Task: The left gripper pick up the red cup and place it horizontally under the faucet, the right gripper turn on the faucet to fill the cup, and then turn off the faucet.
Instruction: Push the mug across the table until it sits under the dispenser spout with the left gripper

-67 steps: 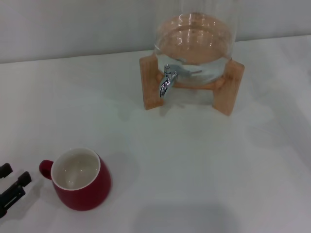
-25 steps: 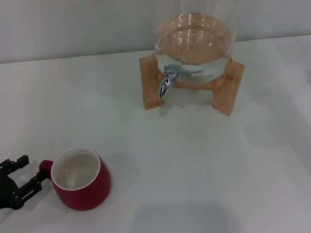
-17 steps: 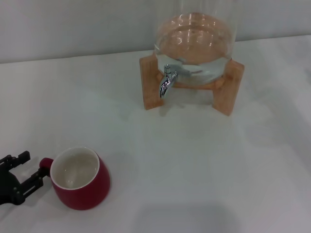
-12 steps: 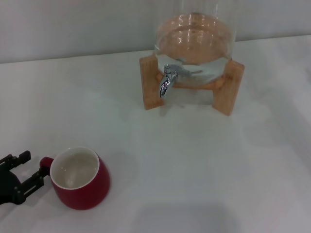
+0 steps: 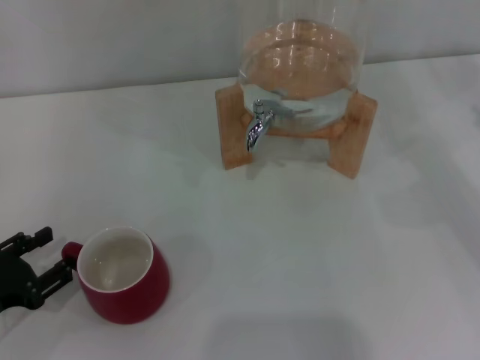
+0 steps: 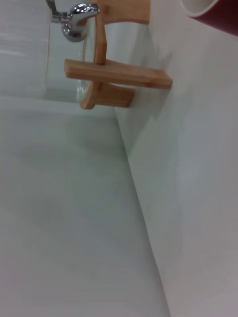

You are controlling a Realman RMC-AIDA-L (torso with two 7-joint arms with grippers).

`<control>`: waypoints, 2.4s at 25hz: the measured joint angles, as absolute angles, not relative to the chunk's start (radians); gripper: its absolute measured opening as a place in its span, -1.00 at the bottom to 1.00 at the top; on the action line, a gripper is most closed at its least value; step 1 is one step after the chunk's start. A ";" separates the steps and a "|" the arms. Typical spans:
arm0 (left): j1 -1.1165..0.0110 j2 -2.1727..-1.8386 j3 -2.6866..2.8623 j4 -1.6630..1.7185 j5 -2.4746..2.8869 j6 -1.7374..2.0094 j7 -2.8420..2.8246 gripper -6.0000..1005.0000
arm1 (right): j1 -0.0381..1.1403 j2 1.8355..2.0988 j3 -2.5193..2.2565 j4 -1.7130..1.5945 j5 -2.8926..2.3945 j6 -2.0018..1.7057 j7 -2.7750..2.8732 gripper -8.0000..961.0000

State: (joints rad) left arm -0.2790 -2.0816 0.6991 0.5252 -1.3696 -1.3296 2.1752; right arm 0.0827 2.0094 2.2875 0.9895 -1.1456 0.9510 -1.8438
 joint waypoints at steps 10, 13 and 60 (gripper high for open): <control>-0.288 -2.082 0.710 0.512 -1.369 -1.328 2.174 0.24 | 0.083 2.009 2.291 0.989 -1.146 0.952 -1.844 0.32; -0.288 -2.083 0.711 0.512 -1.369 -1.328 2.169 0.24 | 0.083 2.009 2.291 0.988 -1.146 0.952 -1.844 0.32; -0.304 -2.083 0.725 0.513 -1.491 -1.356 2.181 -0.61 | 0.079 2.009 2.288 0.983 -1.137 0.956 -1.844 0.32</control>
